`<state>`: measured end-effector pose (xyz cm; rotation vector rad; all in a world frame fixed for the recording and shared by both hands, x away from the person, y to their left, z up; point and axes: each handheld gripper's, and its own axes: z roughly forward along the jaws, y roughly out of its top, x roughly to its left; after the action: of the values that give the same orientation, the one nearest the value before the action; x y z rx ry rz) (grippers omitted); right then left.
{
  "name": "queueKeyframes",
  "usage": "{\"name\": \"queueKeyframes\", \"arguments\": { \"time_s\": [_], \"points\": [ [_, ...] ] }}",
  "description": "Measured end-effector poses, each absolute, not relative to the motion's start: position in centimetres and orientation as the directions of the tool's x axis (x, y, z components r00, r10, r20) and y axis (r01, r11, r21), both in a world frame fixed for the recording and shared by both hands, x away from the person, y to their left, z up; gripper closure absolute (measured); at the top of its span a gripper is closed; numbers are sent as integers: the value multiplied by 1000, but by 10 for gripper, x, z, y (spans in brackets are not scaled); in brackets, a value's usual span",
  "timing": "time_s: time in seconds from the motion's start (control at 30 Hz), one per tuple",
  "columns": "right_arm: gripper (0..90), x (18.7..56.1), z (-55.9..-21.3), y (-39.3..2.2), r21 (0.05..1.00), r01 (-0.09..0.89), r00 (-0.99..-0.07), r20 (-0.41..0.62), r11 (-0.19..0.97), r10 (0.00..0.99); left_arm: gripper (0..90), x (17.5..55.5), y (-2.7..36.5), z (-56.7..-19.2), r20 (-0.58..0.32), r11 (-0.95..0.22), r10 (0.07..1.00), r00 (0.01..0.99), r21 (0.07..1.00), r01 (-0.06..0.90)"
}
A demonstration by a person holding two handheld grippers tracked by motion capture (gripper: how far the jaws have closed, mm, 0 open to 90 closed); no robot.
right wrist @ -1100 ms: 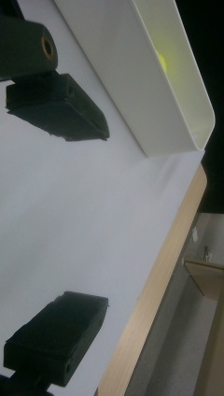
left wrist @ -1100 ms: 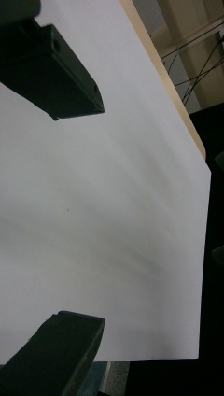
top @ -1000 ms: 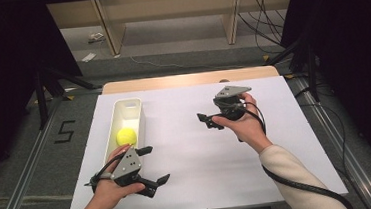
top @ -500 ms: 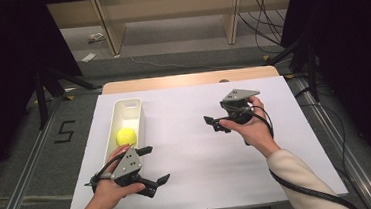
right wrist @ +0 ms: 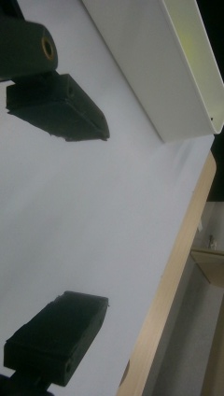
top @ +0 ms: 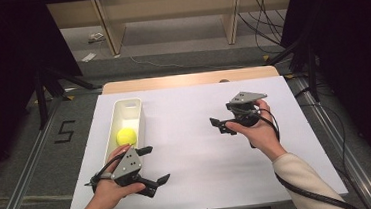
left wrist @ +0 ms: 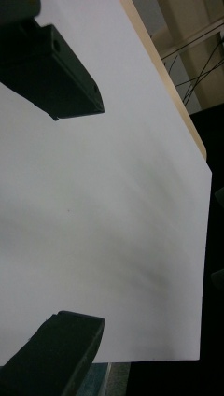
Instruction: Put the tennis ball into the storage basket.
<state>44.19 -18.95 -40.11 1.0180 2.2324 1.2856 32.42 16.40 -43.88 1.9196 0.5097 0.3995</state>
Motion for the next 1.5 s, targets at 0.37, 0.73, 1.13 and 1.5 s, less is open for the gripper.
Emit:
{"name": "queueKeyframes", "arguments": {
  "time_s": [0.37,0.73,1.13,1.5],
  "points": [
    [166,437,-403,-198,859,405,-661,39,313,750,2,324,164,-439,43,-348,521,852,923,166],
    [167,432,-405,-213,861,412,-641,42,298,766,2,324,164,-439,44,-349,522,852,922,167],
    [167,422,-408,-230,859,426,-620,49,284,783,2,325,164,-439,44,-351,523,851,921,168],
    [166,411,-411,-250,855,443,-596,56,270,801,2,325,164,-440,44,-352,525,850,920,170]
  ]
}}
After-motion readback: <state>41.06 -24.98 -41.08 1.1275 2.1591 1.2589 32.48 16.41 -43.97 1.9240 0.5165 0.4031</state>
